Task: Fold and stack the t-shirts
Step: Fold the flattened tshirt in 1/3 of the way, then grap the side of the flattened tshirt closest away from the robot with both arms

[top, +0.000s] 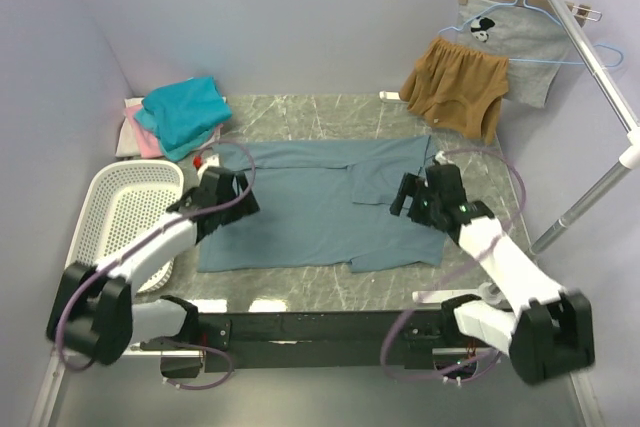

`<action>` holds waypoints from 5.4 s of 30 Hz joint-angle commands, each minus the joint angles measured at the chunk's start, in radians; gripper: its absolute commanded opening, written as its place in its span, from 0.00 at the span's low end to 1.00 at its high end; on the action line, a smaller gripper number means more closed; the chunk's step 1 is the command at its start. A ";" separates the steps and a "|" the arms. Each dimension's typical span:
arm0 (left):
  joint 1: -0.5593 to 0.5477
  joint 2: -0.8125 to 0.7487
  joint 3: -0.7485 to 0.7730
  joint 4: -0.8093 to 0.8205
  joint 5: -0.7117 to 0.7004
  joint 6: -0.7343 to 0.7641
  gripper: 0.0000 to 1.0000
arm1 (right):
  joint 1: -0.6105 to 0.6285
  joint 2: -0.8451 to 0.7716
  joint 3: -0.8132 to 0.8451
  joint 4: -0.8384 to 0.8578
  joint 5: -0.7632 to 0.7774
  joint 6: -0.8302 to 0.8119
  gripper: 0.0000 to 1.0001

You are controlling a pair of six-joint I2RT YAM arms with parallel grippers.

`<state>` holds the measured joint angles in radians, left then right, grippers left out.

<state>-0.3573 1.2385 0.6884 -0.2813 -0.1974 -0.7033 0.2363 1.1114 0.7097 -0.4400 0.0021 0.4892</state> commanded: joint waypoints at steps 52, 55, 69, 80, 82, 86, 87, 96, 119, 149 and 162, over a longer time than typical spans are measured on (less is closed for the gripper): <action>-0.183 0.073 -0.049 -0.150 -0.186 -0.229 0.99 | 0.262 0.346 0.218 0.009 0.305 0.223 0.12; -0.184 0.094 -0.041 -0.151 -0.195 -0.231 1.00 | 0.245 0.407 0.278 0.032 0.331 0.190 0.15; -0.184 0.122 -0.030 -0.148 -0.221 -0.226 0.99 | 0.235 0.167 0.176 -0.203 0.320 0.141 0.72; -0.183 0.110 -0.032 -0.130 -0.182 -0.214 1.00 | 0.232 -0.004 -0.096 -0.131 0.194 0.302 0.63; -0.183 0.104 -0.038 -0.133 -0.181 -0.214 0.99 | 0.233 0.010 -0.127 -0.111 0.182 0.313 0.61; -0.183 0.095 -0.041 -0.147 -0.185 -0.223 0.99 | 0.230 0.050 -0.150 -0.069 0.177 0.318 0.58; -0.183 0.093 -0.043 -0.148 -0.183 -0.225 0.99 | 0.230 0.054 -0.154 -0.059 0.176 0.316 0.57; -0.183 0.061 -0.047 -0.179 -0.174 -0.234 0.99 | 0.227 0.120 -0.168 0.014 0.217 0.305 0.54; -0.184 -0.027 -0.063 -0.240 -0.194 -0.282 0.99 | 0.170 0.165 -0.171 0.069 0.187 0.264 0.00; -0.246 -0.200 -0.167 -0.552 -0.339 -0.794 0.88 | 0.176 -0.343 -0.139 -0.230 0.088 0.284 0.00; -0.243 -0.014 -0.145 -0.477 -0.384 -0.785 0.48 | 0.175 -0.332 -0.053 -0.267 0.119 0.264 0.00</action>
<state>-0.5991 1.2011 0.5461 -0.8013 -0.5632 -1.4658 0.4114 0.7734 0.5964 -0.6983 0.0963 0.7780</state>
